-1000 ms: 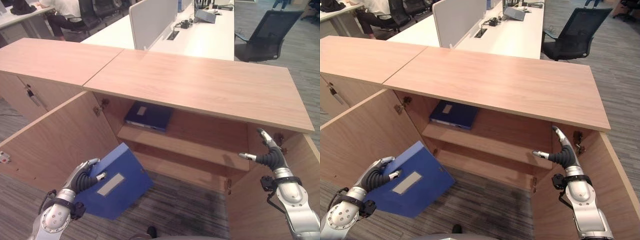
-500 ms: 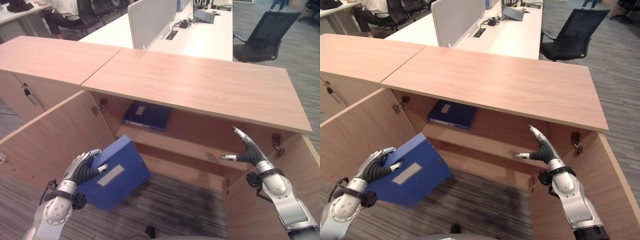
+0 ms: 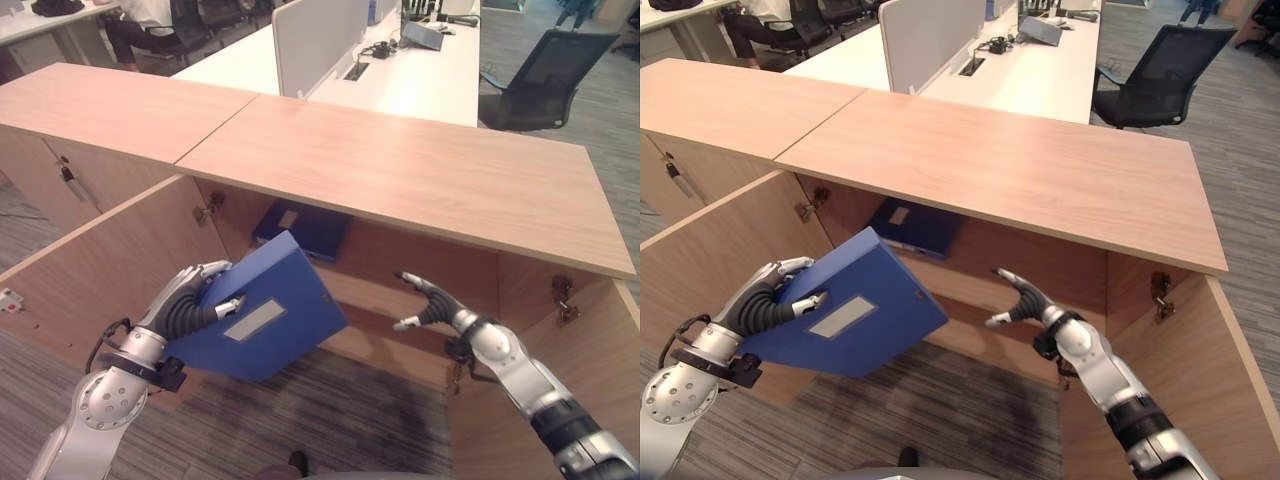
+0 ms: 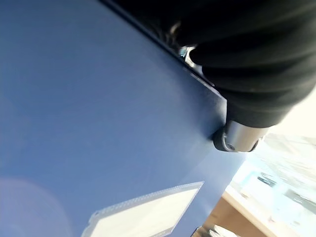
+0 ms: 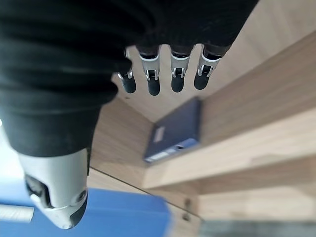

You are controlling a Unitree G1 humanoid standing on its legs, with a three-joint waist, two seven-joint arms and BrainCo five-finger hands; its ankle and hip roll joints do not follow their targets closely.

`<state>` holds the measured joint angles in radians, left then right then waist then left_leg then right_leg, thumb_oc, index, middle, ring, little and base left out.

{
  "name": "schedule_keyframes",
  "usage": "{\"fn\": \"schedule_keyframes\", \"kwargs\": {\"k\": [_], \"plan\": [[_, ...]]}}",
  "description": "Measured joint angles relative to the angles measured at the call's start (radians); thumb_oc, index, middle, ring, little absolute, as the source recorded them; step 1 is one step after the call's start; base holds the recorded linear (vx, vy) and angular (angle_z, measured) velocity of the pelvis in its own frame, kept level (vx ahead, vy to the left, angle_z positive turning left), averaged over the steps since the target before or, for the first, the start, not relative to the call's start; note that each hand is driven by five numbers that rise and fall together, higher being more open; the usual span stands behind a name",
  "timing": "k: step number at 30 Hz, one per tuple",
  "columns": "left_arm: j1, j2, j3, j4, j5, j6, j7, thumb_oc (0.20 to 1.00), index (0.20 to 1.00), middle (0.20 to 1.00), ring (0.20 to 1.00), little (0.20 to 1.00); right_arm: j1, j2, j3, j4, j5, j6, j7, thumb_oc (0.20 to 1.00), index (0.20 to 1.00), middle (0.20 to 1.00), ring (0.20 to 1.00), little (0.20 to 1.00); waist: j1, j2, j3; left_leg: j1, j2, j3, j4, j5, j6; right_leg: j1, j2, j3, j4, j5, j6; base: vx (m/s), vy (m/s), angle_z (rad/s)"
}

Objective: Put the empty folder in the office cabinet

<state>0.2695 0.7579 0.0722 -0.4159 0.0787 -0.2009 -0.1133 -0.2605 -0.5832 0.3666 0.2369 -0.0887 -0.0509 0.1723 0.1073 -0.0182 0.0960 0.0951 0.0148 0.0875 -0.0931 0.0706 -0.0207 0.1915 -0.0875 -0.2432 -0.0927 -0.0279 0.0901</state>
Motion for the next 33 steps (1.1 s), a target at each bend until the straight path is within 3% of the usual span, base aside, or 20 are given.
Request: {"fn": "schedule_keyframes", "kwargs": {"k": [9,18,25,33], "plan": [[-0.092,0.036,-0.078,-0.02,-0.092,-0.007,-0.024,0.2,0.2,0.2,0.2,0.2,-0.119,0.036,0.036,-0.02,0.071,-0.004,-0.041,1.0,1.0,1.0,1.0,1.0,0.014,0.003,0.001,0.004,-0.001,-0.002,0.0,0.0,0.0,0.004,0.0,-0.001,0.0,0.0,0.0,0.0,0.0,0.0],[-0.101,0.037,-0.073,-0.019,-0.093,-0.007,-0.025,0.2,0.2,0.2,0.2,0.2,-0.128,0.028,0.031,-0.132,0.135,-0.003,-0.054,1.0,1.0,1.0,1.0,1.0,0.013,0.006,0.003,0.002,-0.001,-0.003,0.0,0.0,0.0,0.003,0.0,-0.002,0.0,0.0,0.0,0.0,0.0,0.0],[-0.101,0.038,-0.073,-0.02,-0.093,-0.007,-0.03,0.2,0.2,0.2,0.2,0.2,-0.12,-0.07,0.029,-0.233,0.19,-0.005,0.024,1.0,1.0,1.0,1.0,1.0,0.014,0.007,0.004,-0.002,-0.002,-0.012,0.0,0.0,-0.001,0.002,-0.001,-0.012,0.003,0.0,0.0,0.01,-0.002,0.04],[-0.101,0.038,-0.07,-0.02,-0.093,-0.007,-0.034,0.2,0.2,0.2,0.2,0.2,-0.095,-0.102,0.01,-0.237,0.187,-0.007,0.025,1.0,1.0,1.0,1.0,1.0,0.011,0.006,0.003,-0.002,-0.002,-0.011,0.0,0.0,-0.001,0.002,-0.001,-0.012,0.005,0.0,0.0,0.0,0.0,0.0]]}}
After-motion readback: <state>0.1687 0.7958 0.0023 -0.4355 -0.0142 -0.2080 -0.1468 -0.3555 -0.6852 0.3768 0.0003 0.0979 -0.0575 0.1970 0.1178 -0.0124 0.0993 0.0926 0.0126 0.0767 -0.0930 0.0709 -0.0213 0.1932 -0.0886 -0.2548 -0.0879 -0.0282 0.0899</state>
